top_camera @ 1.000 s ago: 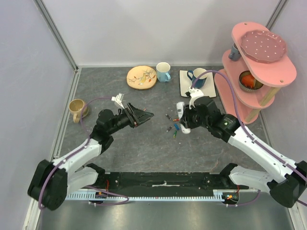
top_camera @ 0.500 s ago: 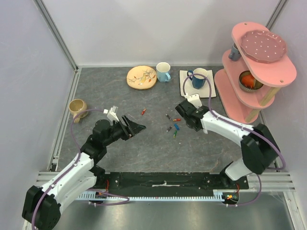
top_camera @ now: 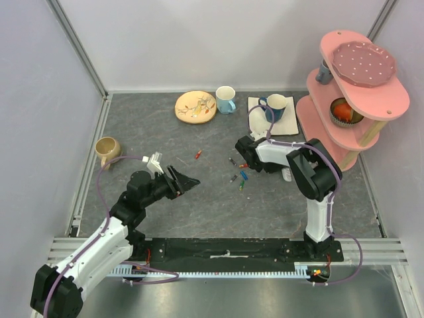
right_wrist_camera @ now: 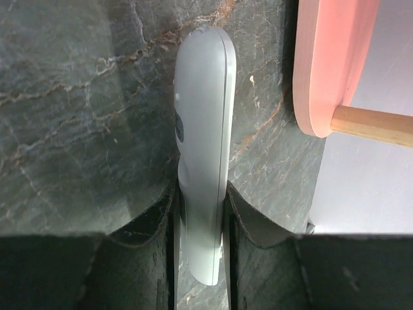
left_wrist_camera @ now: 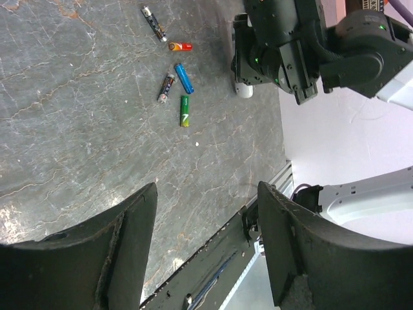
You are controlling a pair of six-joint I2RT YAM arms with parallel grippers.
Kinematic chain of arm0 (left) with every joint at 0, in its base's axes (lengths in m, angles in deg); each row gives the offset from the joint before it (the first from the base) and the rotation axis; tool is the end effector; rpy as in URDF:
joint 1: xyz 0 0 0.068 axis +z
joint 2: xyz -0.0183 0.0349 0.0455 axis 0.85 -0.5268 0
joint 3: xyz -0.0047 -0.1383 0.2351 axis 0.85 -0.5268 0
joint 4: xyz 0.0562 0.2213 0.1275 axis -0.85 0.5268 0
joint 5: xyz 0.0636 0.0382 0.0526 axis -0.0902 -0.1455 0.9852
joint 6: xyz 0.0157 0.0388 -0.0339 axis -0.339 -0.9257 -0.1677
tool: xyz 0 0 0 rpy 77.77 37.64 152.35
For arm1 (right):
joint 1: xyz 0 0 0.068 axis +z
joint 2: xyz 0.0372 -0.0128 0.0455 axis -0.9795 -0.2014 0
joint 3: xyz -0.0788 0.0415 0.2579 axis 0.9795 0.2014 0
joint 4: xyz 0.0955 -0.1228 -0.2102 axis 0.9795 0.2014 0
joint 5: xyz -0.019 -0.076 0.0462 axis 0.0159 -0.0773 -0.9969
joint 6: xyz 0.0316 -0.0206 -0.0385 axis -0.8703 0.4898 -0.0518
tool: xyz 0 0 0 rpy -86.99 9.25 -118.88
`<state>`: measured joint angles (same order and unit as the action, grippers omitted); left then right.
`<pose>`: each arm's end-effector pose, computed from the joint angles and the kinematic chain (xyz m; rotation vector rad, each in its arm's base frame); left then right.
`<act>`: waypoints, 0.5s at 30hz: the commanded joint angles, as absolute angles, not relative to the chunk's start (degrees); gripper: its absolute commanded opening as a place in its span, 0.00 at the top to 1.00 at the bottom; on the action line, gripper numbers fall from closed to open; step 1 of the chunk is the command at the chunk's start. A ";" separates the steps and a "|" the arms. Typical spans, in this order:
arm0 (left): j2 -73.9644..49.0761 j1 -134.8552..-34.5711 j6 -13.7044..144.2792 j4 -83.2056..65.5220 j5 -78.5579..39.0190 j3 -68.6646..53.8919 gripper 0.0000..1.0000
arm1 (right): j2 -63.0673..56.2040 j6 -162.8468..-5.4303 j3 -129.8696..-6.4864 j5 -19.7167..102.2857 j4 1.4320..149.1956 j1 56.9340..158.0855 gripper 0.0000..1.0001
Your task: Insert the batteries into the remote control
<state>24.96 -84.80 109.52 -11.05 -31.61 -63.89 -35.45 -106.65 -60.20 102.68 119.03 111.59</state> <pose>0.1408 -0.0842 0.2052 -0.2645 2.0717 -1.2670 0.2992 0.1614 0.1288 -0.0802 2.4445 -1.0570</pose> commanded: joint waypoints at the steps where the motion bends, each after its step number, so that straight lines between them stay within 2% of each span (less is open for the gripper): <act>1: 25.52 -84.67 106.53 -11.13 -33.48 -64.17 0.31 | -37.57 -104.93 -63.74 102.90 118.14 109.68 1.00; 5: 24.91 -84.76 106.35 -11.40 -33.65 -64.26 0.31 | -39.15 -102.29 -64.35 98.42 116.91 108.71 0.99; 7: 24.38 -84.67 106.18 -11.66 -33.92 -64.35 0.31 | -39.68 -101.41 -64.70 95.60 116.64 108.71 0.94; 15: 23.94 -84.76 106.00 -11.75 -34.10 -64.09 0.31 | -36.88 -101.05 -62.16 87.78 114.36 108.71 0.59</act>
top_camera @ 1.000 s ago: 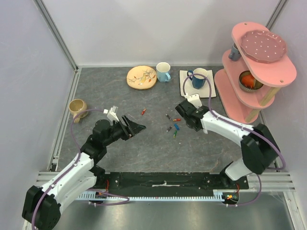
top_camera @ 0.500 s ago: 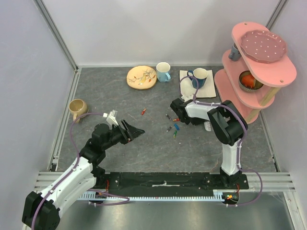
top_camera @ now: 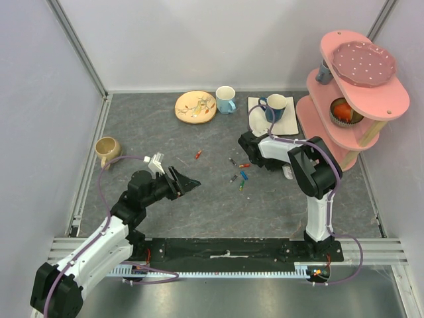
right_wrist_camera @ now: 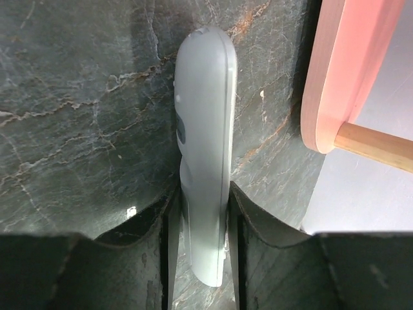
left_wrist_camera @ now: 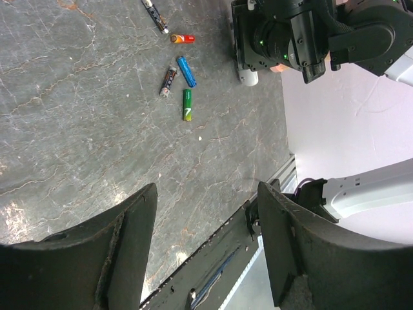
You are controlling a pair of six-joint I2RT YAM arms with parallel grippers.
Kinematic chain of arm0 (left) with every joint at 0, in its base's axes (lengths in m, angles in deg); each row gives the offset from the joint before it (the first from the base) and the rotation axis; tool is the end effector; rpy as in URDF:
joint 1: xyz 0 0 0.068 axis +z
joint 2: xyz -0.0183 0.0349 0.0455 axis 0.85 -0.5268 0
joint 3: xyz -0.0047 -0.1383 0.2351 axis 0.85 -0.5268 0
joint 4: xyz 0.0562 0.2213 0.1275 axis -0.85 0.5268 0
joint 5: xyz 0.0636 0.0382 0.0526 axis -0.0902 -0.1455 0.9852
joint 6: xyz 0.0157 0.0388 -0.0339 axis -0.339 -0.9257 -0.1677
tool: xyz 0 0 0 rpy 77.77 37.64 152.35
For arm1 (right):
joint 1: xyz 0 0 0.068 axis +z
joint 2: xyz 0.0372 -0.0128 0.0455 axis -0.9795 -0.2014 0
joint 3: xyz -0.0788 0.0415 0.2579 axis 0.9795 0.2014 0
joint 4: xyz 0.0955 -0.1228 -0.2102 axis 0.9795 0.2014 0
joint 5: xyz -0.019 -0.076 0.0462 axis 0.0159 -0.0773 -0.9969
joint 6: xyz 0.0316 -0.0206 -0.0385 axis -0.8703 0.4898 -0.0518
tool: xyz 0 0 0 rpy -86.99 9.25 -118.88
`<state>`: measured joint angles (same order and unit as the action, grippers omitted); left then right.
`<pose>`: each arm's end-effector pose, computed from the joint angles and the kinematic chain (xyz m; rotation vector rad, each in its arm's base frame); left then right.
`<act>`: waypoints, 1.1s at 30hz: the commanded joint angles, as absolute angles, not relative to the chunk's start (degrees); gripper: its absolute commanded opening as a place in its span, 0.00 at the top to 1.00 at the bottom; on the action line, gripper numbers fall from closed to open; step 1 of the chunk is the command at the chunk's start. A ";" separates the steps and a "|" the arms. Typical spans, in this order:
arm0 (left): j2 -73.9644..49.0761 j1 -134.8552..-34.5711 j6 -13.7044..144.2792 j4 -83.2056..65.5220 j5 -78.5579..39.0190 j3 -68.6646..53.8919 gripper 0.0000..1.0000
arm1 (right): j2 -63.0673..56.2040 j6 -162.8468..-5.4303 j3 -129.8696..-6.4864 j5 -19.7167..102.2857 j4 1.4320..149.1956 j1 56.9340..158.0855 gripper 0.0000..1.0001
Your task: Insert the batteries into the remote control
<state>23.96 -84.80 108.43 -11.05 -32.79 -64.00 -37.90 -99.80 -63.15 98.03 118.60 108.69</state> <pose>0.1416 -0.0853 0.2021 -0.2370 2.0955 -1.2668 0.3173 0.1542 0.1238 -0.1623 2.5467 -1.0327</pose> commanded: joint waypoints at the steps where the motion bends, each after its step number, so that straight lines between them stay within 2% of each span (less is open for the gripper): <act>1: 23.94 -84.76 106.00 -11.75 -34.10 -64.09 0.31 | -36.00 -101.14 -61.89 87.16 114.10 108.79 0.56; 4: 24.03 -84.76 106.18 -11.75 -34.27 -64.26 0.31 | -34.24 -101.32 -61.28 84.70 113.65 108.97 0.47; 12: 24.29 -84.67 106.35 -11.14 -34.19 -64.18 0.31 | -28.54 -102.98 -62.24 79.35 114.09 110.46 0.41; 18: 24.29 -84.76 104.42 -7.36 -31.99 -62.07 0.29 | -11.50 -103.52 -59.26 75.47 114.27 110.64 0.36; 22: 23.50 -84.76 102.31 -0.27 -27.26 -59.00 0.20 | 4.30 -103.43 -49.26 70.12 108.39 110.64 0.35; 25: 21.31 -84.76 100.12 6.15 -19.45 -55.31 0.15 | 15.54 -103.78 -38.36 63.98 100.49 110.73 0.34; 29: 17.27 -84.76 96.07 13.64 -13.02 -48.73 0.14 | 27.44 -105.18 -24.49 57.73 88.90 111.08 0.29; 33: 14.10 -84.85 95.72 17.87 -7.47 -44.93 0.13 | 34.75 -104.84 -21.29 59.12 85.88 111.08 0.27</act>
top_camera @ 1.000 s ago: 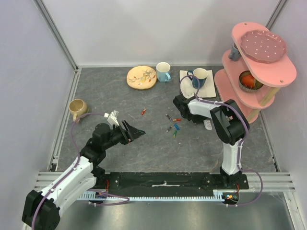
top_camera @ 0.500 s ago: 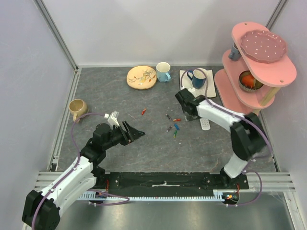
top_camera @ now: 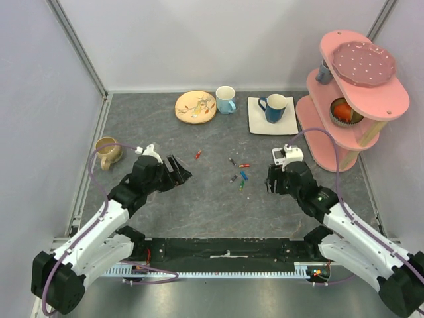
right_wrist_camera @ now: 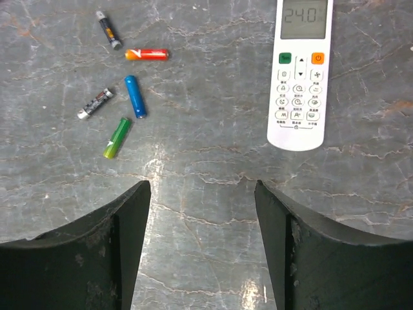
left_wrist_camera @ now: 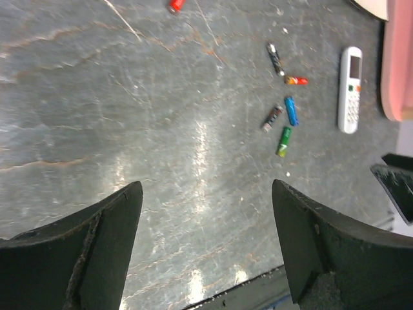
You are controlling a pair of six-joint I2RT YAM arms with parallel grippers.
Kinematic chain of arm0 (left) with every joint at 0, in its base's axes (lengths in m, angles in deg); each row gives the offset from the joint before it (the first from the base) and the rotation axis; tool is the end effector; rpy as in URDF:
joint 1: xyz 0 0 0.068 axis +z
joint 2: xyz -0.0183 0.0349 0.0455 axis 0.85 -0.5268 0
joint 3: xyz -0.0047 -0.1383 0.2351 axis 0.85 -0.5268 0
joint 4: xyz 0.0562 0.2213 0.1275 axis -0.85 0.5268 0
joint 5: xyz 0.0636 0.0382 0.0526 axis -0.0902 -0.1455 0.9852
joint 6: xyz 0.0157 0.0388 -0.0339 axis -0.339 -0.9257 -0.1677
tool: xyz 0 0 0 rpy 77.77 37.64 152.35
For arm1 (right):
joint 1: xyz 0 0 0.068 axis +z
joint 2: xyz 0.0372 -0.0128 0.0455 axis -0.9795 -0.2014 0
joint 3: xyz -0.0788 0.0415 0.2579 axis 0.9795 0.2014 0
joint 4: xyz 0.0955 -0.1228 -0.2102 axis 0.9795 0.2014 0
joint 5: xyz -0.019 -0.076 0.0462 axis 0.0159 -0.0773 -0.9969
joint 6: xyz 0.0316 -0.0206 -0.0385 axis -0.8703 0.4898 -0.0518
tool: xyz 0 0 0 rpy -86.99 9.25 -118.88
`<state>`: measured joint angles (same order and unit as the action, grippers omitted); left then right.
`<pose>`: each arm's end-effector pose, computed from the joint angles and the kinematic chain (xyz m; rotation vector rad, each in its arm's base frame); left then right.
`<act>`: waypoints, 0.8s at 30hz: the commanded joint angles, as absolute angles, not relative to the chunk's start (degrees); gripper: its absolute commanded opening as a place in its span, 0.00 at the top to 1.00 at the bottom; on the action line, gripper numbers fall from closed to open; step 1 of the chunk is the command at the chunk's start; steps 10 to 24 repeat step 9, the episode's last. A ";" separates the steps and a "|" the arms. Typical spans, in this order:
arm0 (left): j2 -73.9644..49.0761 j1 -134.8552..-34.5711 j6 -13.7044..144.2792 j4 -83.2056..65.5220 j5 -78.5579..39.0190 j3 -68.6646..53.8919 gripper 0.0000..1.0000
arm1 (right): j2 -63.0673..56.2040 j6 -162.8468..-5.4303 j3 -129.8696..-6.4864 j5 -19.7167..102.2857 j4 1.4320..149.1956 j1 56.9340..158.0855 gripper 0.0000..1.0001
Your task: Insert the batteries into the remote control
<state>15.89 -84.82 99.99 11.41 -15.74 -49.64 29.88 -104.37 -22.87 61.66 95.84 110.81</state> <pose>0.1610 -0.0837 0.2286 -0.3496 2.2732 -0.7747 0.1557 0.0895 0.2250 0.0152 2.2432 0.3181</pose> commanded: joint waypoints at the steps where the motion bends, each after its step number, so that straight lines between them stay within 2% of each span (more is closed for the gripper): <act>1: 14.01 -84.84 95.28 18.22 -7.29 -44.40 0.13 | 35.11 -104.49 -21.55 59.56 86.05 111.08 0.26; 24: 16.12 -84.84 96.78 16.64 -6.50 -44.84 0.15 | 32.66 -108.08 -23.57 56.68 85.00 111.08 0.24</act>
